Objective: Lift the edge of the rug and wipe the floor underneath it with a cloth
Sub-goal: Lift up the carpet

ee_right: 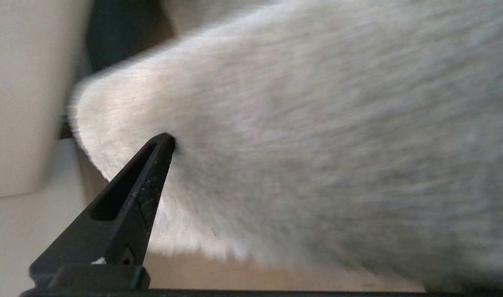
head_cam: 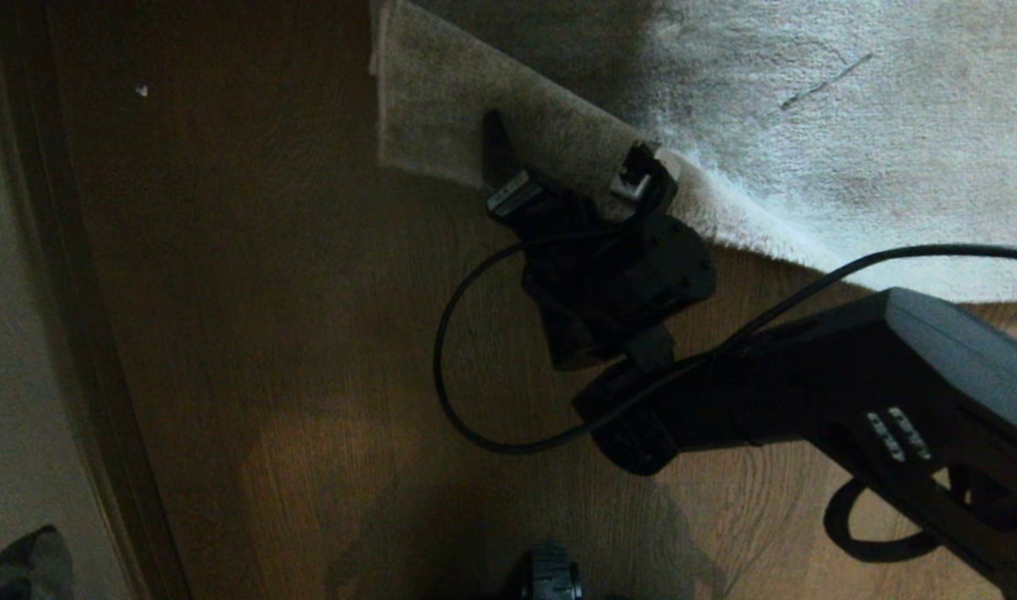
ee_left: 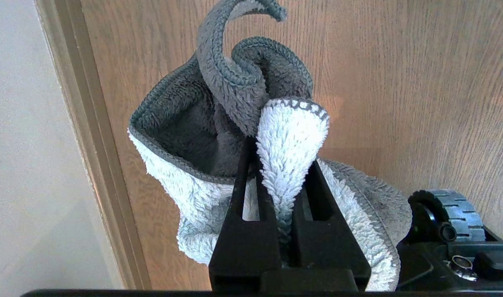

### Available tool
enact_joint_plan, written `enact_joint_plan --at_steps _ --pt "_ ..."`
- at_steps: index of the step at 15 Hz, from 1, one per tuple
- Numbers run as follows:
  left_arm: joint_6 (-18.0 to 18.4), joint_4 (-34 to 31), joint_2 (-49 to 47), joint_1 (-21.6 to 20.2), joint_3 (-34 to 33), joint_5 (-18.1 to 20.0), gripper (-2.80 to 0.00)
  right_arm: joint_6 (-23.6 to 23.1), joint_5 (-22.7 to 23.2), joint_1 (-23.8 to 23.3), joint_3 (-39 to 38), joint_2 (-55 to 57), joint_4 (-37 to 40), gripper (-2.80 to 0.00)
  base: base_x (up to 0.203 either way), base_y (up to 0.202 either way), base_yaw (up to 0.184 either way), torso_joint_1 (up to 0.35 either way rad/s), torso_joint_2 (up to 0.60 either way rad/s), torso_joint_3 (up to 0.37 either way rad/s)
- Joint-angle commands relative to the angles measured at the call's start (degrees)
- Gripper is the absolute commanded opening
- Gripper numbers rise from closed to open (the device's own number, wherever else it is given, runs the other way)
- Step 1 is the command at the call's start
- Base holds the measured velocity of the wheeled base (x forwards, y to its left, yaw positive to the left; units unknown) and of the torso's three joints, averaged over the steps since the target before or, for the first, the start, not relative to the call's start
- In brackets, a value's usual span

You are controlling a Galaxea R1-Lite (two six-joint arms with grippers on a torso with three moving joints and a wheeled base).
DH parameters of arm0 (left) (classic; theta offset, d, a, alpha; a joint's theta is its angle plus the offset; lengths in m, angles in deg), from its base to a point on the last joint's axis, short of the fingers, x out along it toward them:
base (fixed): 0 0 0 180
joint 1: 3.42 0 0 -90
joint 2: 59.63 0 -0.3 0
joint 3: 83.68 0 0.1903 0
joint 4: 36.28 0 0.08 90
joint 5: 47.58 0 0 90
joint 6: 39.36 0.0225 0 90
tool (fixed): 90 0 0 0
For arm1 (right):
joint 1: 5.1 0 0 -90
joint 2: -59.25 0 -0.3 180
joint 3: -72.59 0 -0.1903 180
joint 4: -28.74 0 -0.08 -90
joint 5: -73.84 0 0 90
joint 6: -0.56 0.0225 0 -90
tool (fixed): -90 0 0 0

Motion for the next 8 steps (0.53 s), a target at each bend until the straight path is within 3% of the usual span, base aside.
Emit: enact_joint_plan --at_steps 1,8 --pt "-0.02 0.03 0.02 -0.01 0.00 0.03 -2.80 0.08 -0.03 0.57 0.16 -0.17 -0.42 0.00 0.000 0.000 0.000 0.000 0.00 0.000" --pt "-0.02 -0.05 0.02 -0.01 0.00 0.03 -2.80 0.16 -1.28 1.23 -0.16 1.71 -0.34 0.00 0.000 0.000 0.000 0.000 0.00 0.000"
